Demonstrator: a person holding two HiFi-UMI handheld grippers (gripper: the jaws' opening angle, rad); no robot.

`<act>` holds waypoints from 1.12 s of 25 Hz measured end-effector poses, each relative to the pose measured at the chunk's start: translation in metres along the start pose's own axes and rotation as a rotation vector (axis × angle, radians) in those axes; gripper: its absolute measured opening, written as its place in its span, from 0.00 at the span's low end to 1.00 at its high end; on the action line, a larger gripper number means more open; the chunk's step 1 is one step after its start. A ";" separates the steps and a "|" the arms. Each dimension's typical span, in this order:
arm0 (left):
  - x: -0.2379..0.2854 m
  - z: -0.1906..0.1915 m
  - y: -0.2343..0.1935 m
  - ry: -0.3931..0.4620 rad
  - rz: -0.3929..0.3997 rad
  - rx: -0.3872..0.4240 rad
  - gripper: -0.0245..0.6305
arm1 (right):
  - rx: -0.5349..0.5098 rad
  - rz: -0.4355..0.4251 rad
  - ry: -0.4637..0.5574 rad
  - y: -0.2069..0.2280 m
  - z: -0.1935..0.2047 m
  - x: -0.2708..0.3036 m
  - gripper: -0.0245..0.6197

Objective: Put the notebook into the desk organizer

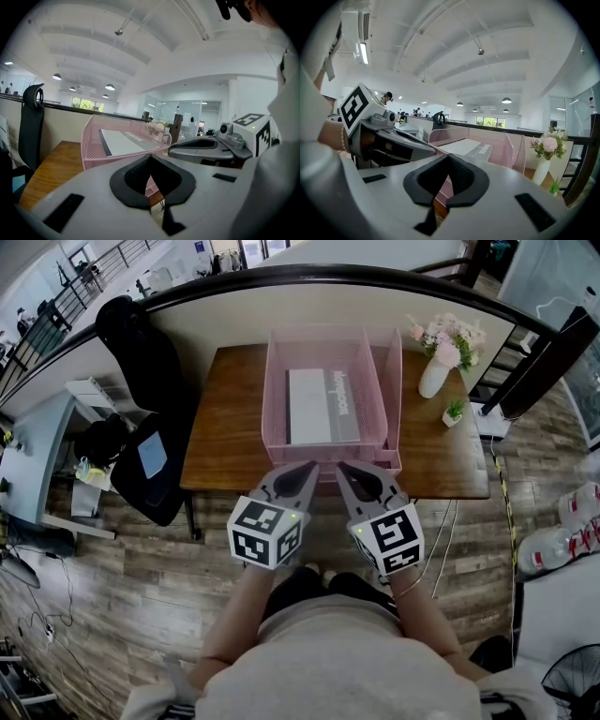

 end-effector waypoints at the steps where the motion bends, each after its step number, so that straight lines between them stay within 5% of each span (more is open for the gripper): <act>1: 0.000 0.000 0.000 0.000 0.001 -0.001 0.05 | 0.000 0.002 0.002 0.000 0.000 0.000 0.05; 28: 0.005 -0.001 -0.002 0.005 0.001 -0.013 0.05 | -0.005 0.002 0.013 0.000 -0.001 0.005 0.05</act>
Point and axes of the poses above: the fingertips, and each gripper's own axes: x forward along the fingers, y to its right, z out of its underside, the point moved 1 cm from there along -x, backward along the fingers, and after that the axes turned 3 degrees about x, right-handed, at the moved point
